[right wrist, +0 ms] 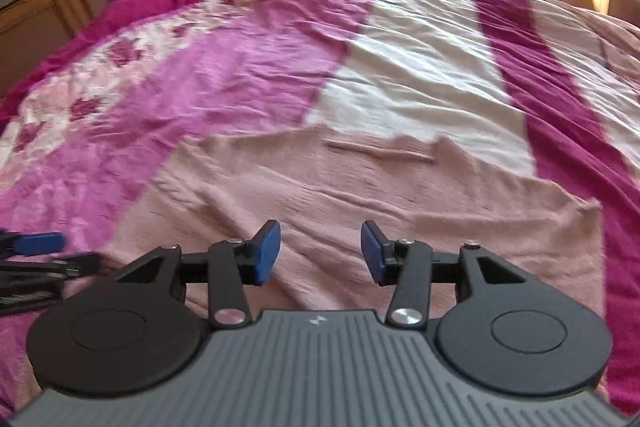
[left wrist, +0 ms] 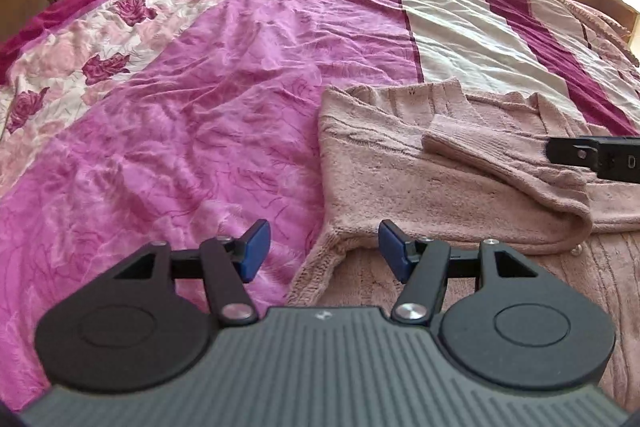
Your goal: Fold small clothes
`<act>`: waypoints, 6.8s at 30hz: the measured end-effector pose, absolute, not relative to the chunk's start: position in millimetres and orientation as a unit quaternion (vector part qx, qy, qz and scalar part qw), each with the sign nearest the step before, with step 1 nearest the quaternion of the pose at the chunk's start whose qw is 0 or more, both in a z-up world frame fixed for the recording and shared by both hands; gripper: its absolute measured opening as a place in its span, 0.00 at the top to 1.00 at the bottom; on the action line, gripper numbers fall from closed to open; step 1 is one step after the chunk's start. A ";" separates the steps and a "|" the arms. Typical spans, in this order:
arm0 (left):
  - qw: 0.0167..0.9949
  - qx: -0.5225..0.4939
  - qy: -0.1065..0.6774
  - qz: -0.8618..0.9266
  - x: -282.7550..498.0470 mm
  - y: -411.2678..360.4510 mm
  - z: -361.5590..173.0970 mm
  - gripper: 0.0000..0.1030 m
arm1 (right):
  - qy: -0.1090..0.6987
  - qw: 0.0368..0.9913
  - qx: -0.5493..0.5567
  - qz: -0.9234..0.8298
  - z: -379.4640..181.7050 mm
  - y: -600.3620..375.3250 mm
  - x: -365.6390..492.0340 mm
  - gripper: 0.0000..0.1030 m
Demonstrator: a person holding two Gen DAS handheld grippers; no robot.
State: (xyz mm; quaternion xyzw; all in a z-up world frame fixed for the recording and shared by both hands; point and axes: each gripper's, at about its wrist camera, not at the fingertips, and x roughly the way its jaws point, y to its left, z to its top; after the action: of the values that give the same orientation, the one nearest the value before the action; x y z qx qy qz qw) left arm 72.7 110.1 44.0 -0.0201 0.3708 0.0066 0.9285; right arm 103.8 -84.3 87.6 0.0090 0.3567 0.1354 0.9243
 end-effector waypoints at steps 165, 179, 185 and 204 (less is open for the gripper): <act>0.870 -0.054 0.481 -0.094 -50.5 121.6 21.7 0.69 | 0.478 0.854 0.142 0.148 17.9 -296.5 -117.0 0.32; 0.884 -0.154 0.427 -0.114 -57.5 138.2 39.4 0.85 | 0.414 0.857 0.271 0.145 19.0 -319.8 -123.8 0.91; 0.896 -0.162 0.397 -0.113 -58.4 137.3 52.3 0.86 | 0.365 0.871 0.297 0.140 27.9 -315.2 -130.2 0.92; 0.935 -0.148 0.311 -0.085 -34.7 111.9 88.0 0.86 | 0.261 0.900 0.338 0.090 53.7 -321.9 -117.1 0.92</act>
State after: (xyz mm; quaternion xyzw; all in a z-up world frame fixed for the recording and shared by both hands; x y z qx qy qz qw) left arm -34.7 111.9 88.0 -0.1478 0.3111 -0.0852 0.9349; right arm -117.1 -321.9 53.7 0.3380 0.2607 0.0897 0.8999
